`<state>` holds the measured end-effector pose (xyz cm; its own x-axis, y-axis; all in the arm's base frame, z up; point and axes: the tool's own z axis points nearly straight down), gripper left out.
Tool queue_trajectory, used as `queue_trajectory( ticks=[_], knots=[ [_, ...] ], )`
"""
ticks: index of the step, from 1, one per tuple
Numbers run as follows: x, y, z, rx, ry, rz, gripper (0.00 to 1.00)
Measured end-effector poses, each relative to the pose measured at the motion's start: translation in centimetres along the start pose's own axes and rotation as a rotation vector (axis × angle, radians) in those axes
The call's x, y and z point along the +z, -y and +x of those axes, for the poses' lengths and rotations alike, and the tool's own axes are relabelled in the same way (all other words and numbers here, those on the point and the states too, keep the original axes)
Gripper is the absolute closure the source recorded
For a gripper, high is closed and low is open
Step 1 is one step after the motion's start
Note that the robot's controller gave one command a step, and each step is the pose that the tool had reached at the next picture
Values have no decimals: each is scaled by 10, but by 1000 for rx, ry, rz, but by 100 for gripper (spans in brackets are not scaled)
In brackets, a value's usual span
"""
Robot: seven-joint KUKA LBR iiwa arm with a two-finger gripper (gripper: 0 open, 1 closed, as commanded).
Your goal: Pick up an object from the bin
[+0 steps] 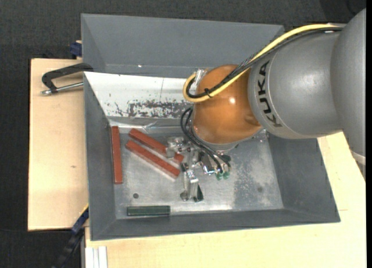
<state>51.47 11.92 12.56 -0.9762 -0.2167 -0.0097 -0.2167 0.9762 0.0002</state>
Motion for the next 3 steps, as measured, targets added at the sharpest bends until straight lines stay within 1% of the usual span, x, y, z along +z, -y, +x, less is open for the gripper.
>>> queue_trajectory(
  ticks=[1, 2, 3],
  knots=[
    [26, 14, -25, 118, -5, -1, 0],
    [31, 17, -34, 124, -2, 0, 0],
    [43, 18, -51, 158, -4, -1, 0]
  ],
)
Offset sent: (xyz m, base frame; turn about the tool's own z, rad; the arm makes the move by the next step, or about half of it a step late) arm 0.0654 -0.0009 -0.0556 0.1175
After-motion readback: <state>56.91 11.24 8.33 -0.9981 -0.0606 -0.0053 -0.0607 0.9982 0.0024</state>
